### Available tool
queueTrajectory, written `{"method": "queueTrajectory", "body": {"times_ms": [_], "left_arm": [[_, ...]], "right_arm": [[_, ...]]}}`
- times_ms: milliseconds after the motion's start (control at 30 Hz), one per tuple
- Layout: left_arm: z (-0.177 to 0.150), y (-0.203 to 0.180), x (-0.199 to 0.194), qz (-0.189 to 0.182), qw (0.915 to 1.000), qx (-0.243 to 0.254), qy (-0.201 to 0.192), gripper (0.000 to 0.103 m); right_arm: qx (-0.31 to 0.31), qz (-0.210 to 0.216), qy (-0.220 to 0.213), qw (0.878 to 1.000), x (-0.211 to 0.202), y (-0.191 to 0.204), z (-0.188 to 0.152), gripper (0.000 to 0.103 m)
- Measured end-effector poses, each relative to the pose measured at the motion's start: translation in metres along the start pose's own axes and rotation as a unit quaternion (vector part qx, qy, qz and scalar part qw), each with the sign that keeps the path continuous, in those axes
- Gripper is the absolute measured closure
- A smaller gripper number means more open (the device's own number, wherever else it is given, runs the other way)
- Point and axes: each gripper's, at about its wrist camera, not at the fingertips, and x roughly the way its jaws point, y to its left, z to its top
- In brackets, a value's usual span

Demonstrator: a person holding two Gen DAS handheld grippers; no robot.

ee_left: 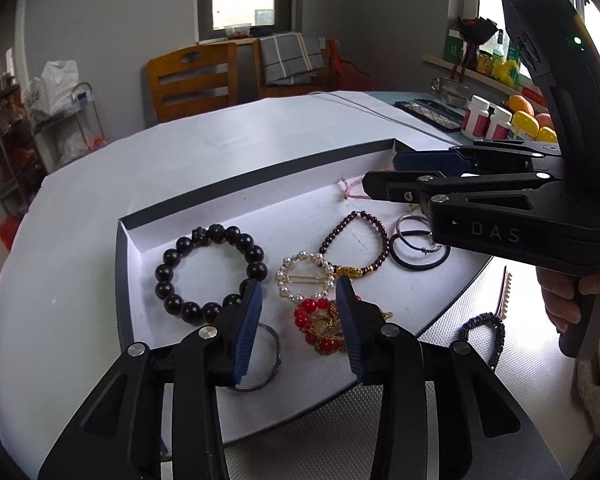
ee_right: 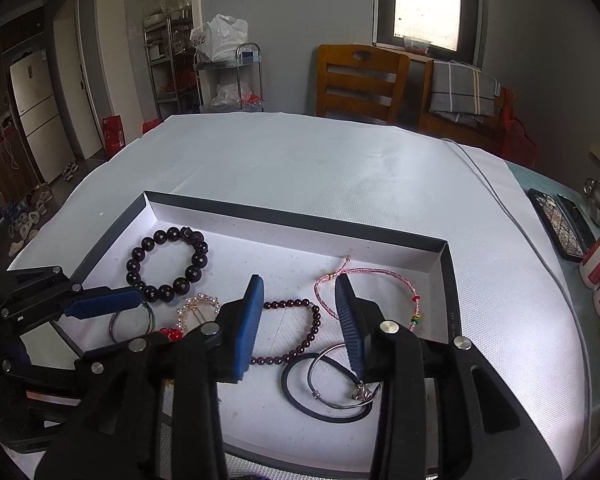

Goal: Organize jewelry
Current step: 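Lower both held pieces into the box and open both tools, then lift both tools from the box and move the left tool toward the blue crystal bracelet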

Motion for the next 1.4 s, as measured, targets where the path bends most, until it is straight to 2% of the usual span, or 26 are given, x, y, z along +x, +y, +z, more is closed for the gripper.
{"method": "queueTrajectory", "body": {"times_ms": [67, 167, 200, 300, 367, 567, 667, 767, 933, 1067, 1133, 1400], "left_arm": [[0.001, 0.002, -0.006, 0.001, 0.9999, -0.007, -0.012, 0.047], [0.003, 0.003, -0.015, -0.003, 0.9995, -0.016, -0.028, 0.038], [0.004, 0.002, -0.019, -0.005, 0.9992, -0.018, -0.034, 0.037], [0.005, -0.004, -0.027, -0.014, 0.9987, -0.012, -0.047, 0.033], [0.004, -0.01, -0.031, -0.016, 0.9986, -0.003, -0.051, 0.028], [0.002, -0.029, -0.04, -0.034, 0.9977, 0.019, -0.056, 0.023], [0.0, -0.039, -0.041, -0.039, 0.9972, 0.032, -0.055, 0.021], [-0.003, -0.047, -0.039, -0.04, 0.9971, 0.048, -0.044, 0.02], [-0.011, -0.061, -0.04, -0.059, 0.9966, 0.051, -0.026, 0.02], [-0.026, -0.07, -0.033, -0.082, 0.9955, 0.049, 0.0, 0.02], [-0.03, -0.076, -0.027, -0.082, 0.9948, 0.06, 0.013, 0.02], [-0.037, -0.09, -0.014, -0.077, 0.9931, 0.083, 0.029, 0.026]], "right_arm": [[0.004, 0.002, -0.008, 1.0, -0.011, -0.001, 0.003, 0.063], [0.006, 0.003, -0.04, 0.999, -0.043, -0.005, 0.007, 0.05], [0.004, 0.003, -0.053, 0.999, -0.055, -0.007, 0.008, 0.045], [-0.004, 0.003, -0.071, 0.997, -0.084, -0.015, 0.002, 0.043], [-0.01, 0.003, -0.071, 0.997, -0.096, -0.021, -0.008, 0.038], [-0.01, -0.01, -0.051, 0.999, -0.107, -0.045, -0.047, 0.033], [0.004, -0.009, -0.034, 0.999, -0.104, -0.058, -0.067, 0.031], [0.02, -0.01, -0.022, 1.0, -0.098, -0.068, -0.081, 0.024], [0.018, -0.012, -0.012, 1.0, -0.084, -0.07, -0.093, 0.016], [0.009, -0.017, -0.005, 1.0, -0.072, -0.073, -0.102, 0.014], [0.008, -0.025, 0.009, 1.0, -0.068, -0.077, -0.105, 0.014], [0.026, -0.022, 0.006, 0.999, -0.072, -0.088, -0.108, 0.013]]}}
